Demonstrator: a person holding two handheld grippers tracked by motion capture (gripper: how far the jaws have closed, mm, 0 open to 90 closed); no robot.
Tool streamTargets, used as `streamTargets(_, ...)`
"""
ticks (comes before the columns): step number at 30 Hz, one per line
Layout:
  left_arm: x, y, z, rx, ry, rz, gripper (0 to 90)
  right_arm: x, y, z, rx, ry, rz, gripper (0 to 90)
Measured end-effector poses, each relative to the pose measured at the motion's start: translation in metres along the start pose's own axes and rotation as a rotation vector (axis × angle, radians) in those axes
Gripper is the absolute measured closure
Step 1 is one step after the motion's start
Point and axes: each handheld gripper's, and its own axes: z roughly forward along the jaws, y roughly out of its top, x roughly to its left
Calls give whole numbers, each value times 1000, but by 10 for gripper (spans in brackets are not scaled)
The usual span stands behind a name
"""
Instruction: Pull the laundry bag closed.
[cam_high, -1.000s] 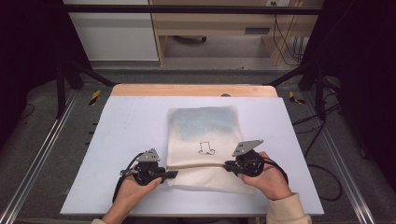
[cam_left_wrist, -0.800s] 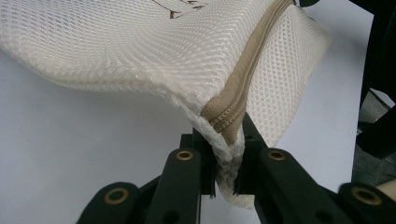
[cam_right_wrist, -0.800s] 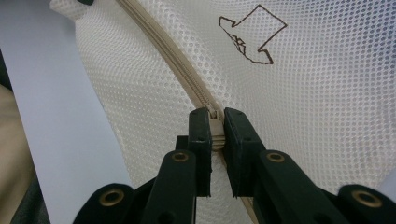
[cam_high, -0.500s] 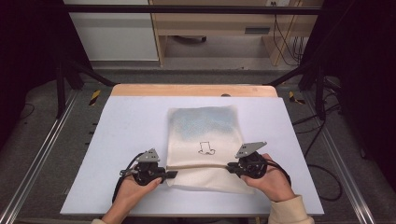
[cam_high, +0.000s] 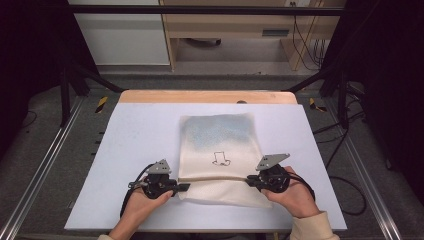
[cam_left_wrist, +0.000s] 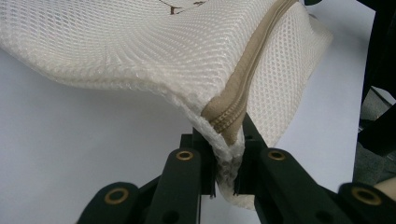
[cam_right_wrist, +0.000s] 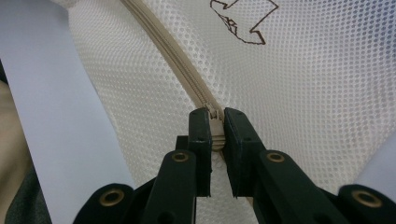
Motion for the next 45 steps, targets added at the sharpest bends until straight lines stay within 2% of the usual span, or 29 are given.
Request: streamTargets(45,2,1,-2,-14,19,8,821,-12,-25,-14,-3,-24,54,820)
